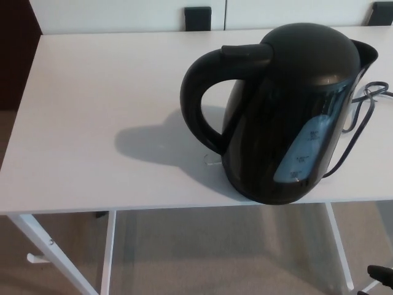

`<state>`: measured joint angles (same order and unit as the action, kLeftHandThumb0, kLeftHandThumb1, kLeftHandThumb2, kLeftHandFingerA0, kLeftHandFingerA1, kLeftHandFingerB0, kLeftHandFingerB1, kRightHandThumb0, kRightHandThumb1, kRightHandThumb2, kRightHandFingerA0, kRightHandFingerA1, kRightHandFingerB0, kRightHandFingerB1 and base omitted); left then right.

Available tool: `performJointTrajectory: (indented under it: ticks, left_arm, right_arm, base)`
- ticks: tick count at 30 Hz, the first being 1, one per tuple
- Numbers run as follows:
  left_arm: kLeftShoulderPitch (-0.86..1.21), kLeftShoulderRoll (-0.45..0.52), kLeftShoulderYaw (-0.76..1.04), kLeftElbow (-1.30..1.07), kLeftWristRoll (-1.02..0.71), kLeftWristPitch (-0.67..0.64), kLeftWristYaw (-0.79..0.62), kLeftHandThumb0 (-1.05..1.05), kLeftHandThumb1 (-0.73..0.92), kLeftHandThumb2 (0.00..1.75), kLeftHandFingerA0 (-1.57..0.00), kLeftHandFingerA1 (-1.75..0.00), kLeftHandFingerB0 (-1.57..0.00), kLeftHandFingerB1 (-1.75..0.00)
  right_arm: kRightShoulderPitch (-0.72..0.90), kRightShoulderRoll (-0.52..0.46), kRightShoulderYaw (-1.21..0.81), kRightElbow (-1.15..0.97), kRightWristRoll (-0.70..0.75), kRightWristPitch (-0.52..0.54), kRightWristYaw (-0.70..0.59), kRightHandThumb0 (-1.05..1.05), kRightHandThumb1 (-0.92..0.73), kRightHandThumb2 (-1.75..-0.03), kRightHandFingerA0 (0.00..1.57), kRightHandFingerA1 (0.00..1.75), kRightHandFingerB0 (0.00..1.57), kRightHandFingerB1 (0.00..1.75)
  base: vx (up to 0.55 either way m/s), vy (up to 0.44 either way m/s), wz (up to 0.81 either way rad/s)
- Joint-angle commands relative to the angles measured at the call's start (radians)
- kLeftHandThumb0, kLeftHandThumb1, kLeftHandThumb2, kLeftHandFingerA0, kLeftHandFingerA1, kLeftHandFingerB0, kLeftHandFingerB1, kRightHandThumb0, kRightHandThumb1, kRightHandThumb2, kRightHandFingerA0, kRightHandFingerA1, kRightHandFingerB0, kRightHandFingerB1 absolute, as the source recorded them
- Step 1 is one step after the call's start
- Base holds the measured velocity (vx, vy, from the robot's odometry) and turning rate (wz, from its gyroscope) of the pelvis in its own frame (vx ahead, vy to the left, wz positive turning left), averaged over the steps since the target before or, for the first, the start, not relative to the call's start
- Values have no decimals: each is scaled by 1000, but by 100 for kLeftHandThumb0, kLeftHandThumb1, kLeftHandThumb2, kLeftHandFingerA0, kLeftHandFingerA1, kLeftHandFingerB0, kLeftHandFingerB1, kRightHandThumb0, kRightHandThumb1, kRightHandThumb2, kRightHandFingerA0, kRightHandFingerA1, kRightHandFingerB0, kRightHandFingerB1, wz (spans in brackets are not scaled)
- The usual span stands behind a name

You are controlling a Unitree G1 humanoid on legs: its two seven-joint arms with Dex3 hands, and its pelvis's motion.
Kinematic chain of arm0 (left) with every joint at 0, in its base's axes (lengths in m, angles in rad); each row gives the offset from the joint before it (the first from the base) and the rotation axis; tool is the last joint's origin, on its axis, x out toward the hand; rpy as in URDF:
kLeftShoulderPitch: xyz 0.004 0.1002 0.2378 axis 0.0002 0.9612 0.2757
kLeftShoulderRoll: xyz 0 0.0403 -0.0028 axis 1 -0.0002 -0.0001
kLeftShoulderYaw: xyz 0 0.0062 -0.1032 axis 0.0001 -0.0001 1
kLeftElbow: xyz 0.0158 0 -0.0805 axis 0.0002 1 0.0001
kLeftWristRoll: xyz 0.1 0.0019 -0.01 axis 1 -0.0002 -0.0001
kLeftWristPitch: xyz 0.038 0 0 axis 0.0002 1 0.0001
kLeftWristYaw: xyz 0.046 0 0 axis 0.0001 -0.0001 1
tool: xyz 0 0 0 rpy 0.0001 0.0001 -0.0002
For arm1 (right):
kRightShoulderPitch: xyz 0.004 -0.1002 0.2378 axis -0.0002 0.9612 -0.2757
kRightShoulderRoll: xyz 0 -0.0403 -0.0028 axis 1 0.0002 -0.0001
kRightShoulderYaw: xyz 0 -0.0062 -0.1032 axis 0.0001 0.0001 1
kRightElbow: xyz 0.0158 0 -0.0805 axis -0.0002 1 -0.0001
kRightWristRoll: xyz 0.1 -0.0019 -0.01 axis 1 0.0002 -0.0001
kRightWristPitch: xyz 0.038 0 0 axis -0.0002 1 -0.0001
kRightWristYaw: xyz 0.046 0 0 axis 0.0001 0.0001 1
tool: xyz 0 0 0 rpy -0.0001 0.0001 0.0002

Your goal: The robot walk towards a table in front and uses its left hand to pick up the pot from the base and places it on the table

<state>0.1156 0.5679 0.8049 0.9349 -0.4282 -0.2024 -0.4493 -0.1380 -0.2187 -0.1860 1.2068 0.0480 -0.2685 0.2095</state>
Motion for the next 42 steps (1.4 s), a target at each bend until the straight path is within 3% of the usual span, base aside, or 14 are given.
performJointTrajectory:
  ticks: [1, 2, 3, 4, 6, 7, 8, 15, 21, 22, 23, 40, 41, 42]
  left_arm:
    - [51, -92, 85, -820, -263, 163, 190, -29, 49, 55, -48, -38, -29, -33]
    - [51, -98, 85, -856, -272, 174, 196, -29, 49, 55, -48, -38, -29, -33]
    - [42, -87, 49, -942, -267, 180, 190, -44, 41, 64, -42, -42, -26, -39]
    - [25, -77, 5, -1010, -262, 190, 182, -36, 48, 55, -39, -33, -28, -31]
    - [-18, -59, -96, -1155, -278, 248, 191, -31, 47, 55, -34, -33, -29, -31]
    - [-50, -49, -150, -1178, -246, 261, 183, -19, 34, 88, -12, -52, -11, -51]
    - [-112, -36, -244, -1195, -172, 264, 155, -20, 31, 86, -10, -52, -9, -50]
    - [-267, -93, -538, -1171, 72, 332, 97, -23, 29, 85, -8, -51, -8, -50]
    - [-429, -181, -735, -1122, 267, 352, 150, -24, 30, 86, -7, -51, -6, -49]
    - [-457, -198, -765, -1109, 273, 372, 156, -41, 47, 54, -20, -32, -18, -28]
    - [-466, -207, -777, -1105, 272, 380, 161, -25, 32, 86, -3, -49, -2, -47]
    - [-666, -352, -986, -941, 450, 423, 296, -32, 25, 84, 0, -49, 0, -47]
    - [-670, -361, -987, -937, 448, 426, 299, -55, 36, 73, -1, -37, -12, -37]
    - [-675, -375, -989, -932, 447, 431, 304, -55, 36, 73, -1, -37, -12, -37]
  right_arm:
    - [-14, -11, 1, 0, 2, 14, 13, -27, -52, -55, 44, 48, 36, 42]
    - [-14, -11, 2, 0, 2, 14, 14, -27, -52, -55, 44, 48, 36, 42]
    - [-15, -10, 1, 3, 3, 14, 14, -26, -52, -55, 42, 48, 36, 42]
    - [-17, -9, 4, 4, 0, 15, 10, -25, -53, -55, 42, 47, 36, 42]
    - [-19, -9, 16, -1, -13, 11, 2, -25, -54, -56, 42, 47, 36, 42]
    - [-20, -8, 15, -3, -11, 12, 4, -25, -53, -55, 41, 47, 36, 42]
    - [-23, -4, 12, -5, -6, 15, 5, -25, -53, -55, 42, 47, 37, 42]
    - [-4, 15, 28, -13, -16, -8, 10, -34, -49, -54, 45, 50, 36, 44]
    - [-26, 19, 39, -17, -22, 1, -2, -33, -49, -54, 43, 48, 37, 43]
    - [-25, 20, 38, -19, -18, 3, 0, -31, -49, -54, 43, 48, 37, 43]
    - [-22, 21, 38, -21, -17, 2, 2, -29, -49, -55, 42, 48, 37, 43]
    - [-29, 24, 67, -33, -26, -15, -11, -32, -48, -54, 46, 49, 37, 43]
    - [-29, 23, 70, -32, -28, -17, -12, -32, -48, -54, 46, 49, 36, 43]
    - [-29, 22, 75, -31, -31, -19, -13, -32, -48, -54, 46, 49, 36, 43]
  base:
    - [0, 0, 0]
    - [0, 0, 0]
    - [0, 0, 0]
    - [0, 0, 0]
    - [0, 0, 0]
    - [0, 0, 0]
    - [0, 0, 0]
    - [0, 0, 0]
    - [0, 0, 0]
    - [0, 0, 0]
    - [0, 0, 0]
    - [0, 0, 0]
    - [0, 0, 0]
    - [0, 0, 0]
